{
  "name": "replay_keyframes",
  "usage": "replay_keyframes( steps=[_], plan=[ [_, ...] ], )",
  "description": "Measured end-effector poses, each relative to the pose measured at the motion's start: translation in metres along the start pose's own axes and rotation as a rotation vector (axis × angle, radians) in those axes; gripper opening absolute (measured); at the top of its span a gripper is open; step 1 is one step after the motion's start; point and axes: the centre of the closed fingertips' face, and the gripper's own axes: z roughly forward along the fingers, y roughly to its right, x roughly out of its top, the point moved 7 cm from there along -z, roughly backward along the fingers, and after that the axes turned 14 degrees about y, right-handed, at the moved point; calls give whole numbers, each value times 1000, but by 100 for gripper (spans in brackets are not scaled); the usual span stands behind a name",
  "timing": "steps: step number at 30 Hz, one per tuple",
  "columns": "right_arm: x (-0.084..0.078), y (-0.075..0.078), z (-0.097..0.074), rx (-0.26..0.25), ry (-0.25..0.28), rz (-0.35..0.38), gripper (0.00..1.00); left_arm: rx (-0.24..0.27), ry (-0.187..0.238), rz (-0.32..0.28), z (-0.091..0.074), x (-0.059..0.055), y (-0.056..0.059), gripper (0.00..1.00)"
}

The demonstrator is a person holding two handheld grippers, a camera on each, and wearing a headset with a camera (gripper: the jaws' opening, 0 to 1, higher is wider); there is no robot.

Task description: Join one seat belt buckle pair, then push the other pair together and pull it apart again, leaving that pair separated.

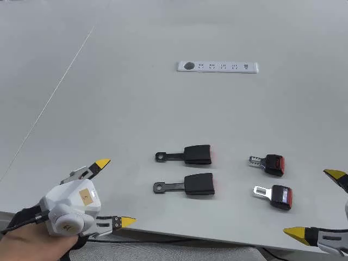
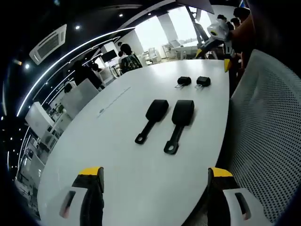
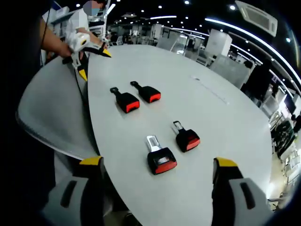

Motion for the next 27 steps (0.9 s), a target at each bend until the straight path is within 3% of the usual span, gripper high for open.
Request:
replay_keyframes(
  steps=[11,20,27],
  plan=[
    [-4,-1,0,-30,-6,20,100,-5,-10,2,0,0,1,93],
    [-4,-5,7,-1,-28,10,100,0,-15,5,0,-1,0,94],
    [2,-13,11,21,-11,-4,100,-4,-23,2,0,-2,1,94]
  ],
)
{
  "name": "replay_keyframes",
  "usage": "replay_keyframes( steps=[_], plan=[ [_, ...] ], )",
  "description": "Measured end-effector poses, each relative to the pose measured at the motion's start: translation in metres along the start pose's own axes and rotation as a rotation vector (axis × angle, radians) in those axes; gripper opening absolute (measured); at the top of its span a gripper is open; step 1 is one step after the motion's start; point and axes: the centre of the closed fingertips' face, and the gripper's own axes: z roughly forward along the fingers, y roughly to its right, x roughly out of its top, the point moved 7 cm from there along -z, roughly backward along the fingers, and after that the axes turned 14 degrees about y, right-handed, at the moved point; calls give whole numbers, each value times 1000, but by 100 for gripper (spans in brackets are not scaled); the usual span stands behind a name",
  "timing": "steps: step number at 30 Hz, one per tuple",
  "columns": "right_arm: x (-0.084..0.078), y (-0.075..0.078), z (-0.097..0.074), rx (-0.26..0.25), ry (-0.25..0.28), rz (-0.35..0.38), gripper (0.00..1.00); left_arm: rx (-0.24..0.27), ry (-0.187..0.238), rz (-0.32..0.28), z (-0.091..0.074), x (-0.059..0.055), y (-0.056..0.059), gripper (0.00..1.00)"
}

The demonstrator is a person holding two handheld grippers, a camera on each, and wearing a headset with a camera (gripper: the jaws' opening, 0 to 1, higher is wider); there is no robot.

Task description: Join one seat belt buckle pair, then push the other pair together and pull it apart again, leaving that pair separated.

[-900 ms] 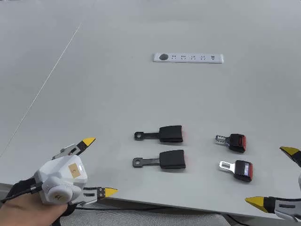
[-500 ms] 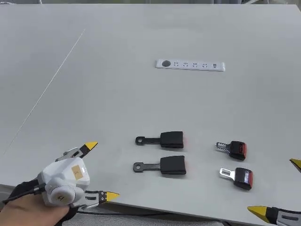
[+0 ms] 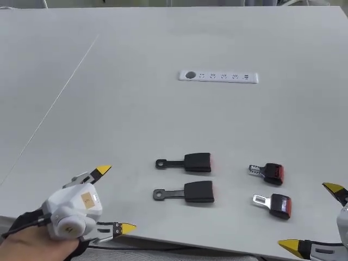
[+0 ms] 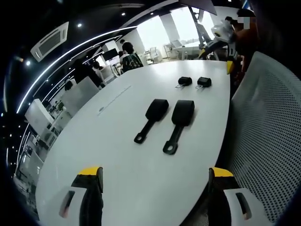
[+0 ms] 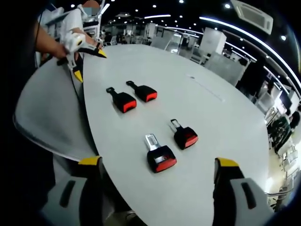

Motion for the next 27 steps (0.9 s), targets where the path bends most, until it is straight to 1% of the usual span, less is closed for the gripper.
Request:
replay_keyframes(
  steps=[3,7,9,11,14,15,18,19,23,27],
  plan=[
    [-1,1,-1,-3,-3,-9,100,-4,-9,-3,0,-1,1,94],
    [-5,3,-5,-17,-24,2,100,-8,-11,-2,0,-2,1,94],
    [-5,3,-6,-17,-31,-8,99,-9,-12,-3,0,-2,2,94],
    [-7,4,-8,-16,-54,-41,98,-15,-12,-9,1,-1,2,94],
    [-6,3,-10,-11,-57,-60,94,-35,11,-40,0,2,5,93],
    [-6,4,-11,-7,-65,-69,93,-36,11,-45,0,3,5,92],
    [-5,4,-12,0,-59,-67,92,-39,-1,-27,0,1,6,90],
    [-5,3,-12,0,-59,-60,92,-38,-1,-28,0,1,6,90],
    [-3,4,-14,-7,-61,-72,93,-27,-2,-25,-1,2,5,89],
    [-3,4,-15,0,-70,-78,91,-24,-7,-20,-1,2,4,89]
  ],
)
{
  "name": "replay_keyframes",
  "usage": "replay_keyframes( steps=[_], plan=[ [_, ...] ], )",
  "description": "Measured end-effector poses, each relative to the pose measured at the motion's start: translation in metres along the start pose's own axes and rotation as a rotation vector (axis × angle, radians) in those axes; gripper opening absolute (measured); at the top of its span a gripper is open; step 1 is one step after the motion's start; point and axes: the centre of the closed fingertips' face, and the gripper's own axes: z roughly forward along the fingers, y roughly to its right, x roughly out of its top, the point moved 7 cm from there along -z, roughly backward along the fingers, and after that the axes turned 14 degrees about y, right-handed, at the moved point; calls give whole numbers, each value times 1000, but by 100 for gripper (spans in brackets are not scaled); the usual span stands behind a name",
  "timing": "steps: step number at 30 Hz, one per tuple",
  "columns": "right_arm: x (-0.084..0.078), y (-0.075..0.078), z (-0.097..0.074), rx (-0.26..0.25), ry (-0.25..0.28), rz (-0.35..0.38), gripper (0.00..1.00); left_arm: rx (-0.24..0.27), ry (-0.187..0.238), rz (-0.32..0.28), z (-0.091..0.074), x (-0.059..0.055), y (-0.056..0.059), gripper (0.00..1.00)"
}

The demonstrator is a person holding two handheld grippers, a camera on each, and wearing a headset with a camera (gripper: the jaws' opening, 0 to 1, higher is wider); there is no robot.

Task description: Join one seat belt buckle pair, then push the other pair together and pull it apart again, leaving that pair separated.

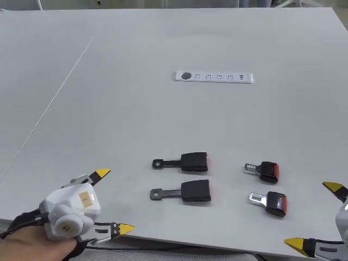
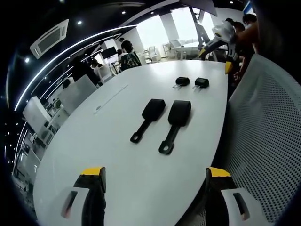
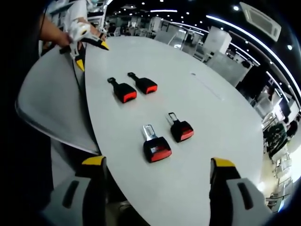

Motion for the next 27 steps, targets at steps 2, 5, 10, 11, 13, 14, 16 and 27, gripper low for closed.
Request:
replay_keyframes(
  steps=[2,5,10,11,13,14,16,27],
  plan=[
    [0,0,-1,-5,-3,-5,91,3,-2,2,0,-1,-1,89],
    [1,1,-1,-5,3,2,90,26,-8,1,-2,-1,-4,89],
    [1,3,0,-5,2,7,89,31,-12,1,-2,-2,-5,90],
    [1,3,-1,-5,-1,13,89,28,-14,2,-2,-2,-5,90],
    [-1,5,-1,-6,-5,11,89,21,-15,4,-1,-2,-4,90],
    [-2,5,-1,-1,-10,16,88,18,-14,1,-1,-1,-3,89],
    [-3,5,-1,2,-15,12,87,9,-11,-5,0,0,-3,89],
    [1,11,1,63,-18,-21,76,-76,-43,-19,8,6,-4,91]
  ],
)
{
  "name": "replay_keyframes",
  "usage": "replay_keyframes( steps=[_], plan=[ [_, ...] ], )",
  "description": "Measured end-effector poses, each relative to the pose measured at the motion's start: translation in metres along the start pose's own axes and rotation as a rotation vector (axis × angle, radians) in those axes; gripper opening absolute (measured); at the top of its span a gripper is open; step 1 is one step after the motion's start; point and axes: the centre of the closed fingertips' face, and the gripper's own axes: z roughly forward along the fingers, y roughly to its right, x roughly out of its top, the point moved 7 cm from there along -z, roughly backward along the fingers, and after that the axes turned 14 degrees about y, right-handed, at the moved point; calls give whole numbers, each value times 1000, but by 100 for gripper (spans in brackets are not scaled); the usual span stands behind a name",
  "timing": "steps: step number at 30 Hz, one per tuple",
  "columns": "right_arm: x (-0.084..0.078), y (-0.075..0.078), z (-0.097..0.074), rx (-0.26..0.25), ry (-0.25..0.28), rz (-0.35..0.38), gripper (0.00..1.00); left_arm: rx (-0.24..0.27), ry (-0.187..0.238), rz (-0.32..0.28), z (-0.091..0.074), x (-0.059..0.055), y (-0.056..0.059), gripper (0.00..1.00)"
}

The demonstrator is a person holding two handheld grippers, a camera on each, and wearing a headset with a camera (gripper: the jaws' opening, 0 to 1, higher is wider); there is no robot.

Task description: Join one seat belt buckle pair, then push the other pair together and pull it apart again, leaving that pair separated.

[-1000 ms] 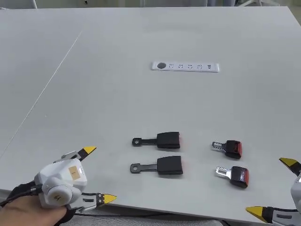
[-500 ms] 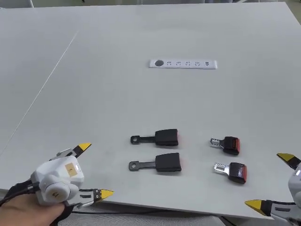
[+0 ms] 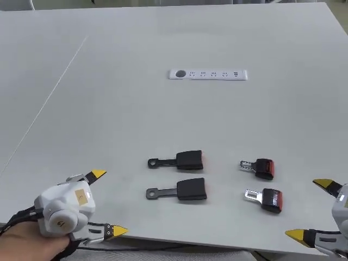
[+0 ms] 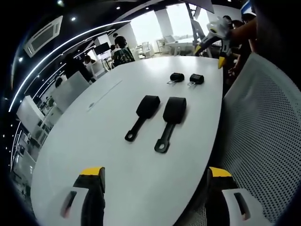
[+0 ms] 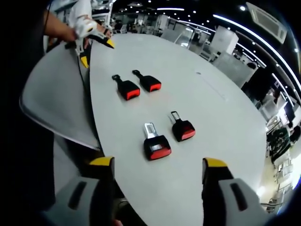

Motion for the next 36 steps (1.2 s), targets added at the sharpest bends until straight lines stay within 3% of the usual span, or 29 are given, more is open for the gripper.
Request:
replay_keyframes(
  steps=[4,8,12,20,22,30,36],
  plan=[
    [3,3,2,18,-5,8,74,-17,4,-13,14,12,-1,91],
    [2,4,6,37,-14,9,71,-33,-26,5,30,15,1,90],
    [1,4,11,62,-23,-2,69,-67,-46,-22,47,19,5,89],
    [3,5,24,128,-32,55,60,-158,-98,11,76,28,10,72],
    [6,6,30,148,-36,5,56,-180,-92,15,85,34,11,71],
    [6,13,51,211,-53,15,50,-277,-135,24,122,47,16,55],
    [-5,17,64,267,-92,-3,48,-322,-160,36,144,51,19,57]
  ],
)
